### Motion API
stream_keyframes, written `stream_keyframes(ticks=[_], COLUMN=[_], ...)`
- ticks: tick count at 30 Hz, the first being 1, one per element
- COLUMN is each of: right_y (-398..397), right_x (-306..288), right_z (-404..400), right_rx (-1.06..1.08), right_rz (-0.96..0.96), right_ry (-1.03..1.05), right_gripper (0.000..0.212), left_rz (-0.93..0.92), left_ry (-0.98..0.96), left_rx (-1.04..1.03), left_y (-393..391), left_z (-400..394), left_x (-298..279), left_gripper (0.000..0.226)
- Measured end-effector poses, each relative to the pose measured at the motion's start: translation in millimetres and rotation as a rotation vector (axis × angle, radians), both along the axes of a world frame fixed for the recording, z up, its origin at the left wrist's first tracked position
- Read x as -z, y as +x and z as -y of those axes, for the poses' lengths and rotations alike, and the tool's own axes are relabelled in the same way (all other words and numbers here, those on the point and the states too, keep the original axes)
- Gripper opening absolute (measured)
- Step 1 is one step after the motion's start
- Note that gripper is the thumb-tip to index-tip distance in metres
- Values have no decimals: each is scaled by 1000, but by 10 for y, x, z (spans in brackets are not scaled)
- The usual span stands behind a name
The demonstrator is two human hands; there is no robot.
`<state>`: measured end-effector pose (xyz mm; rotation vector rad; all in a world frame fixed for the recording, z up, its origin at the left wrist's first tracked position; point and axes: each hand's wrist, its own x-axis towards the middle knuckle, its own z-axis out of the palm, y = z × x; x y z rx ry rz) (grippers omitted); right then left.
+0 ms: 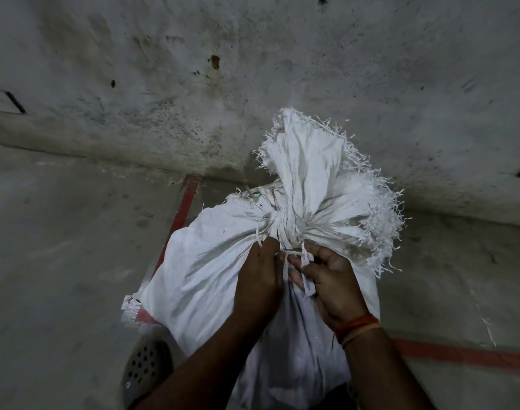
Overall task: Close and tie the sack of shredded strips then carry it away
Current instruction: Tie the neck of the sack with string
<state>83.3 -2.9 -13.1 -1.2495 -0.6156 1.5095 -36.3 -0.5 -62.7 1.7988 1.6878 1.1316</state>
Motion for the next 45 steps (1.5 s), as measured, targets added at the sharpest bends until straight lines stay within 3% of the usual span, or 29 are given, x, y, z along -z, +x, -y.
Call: stream_keyframes(ticks=[15,19,22,25,33,45], right_y=[68,86,86,70,94,124], right_x=[47,85,78,68,107,73], right_z=[-17,-31,-28,-32,-41,-7], right_rx=[-28,-41,-50,-60,-74,-136], right_rz=[-68,-54,-32,-1,47,165], right_ry=[-24,-20,-3,19,51,151], right_gripper=[50,52,53,53,53,55], left_rz=[-91,-329,-441,-366,-200,-214], left_ry=[42,56,132,123,108,65], left_rx=[-77,-179,-86,13,25,-19], left_y=[0,-18,-50,-59,8,78], left_z=[45,101,16,-43,-60,-30], left_x=[-178,-336,-306,-256,-210,-237], left_gripper=[6,10,13,16,18,17])
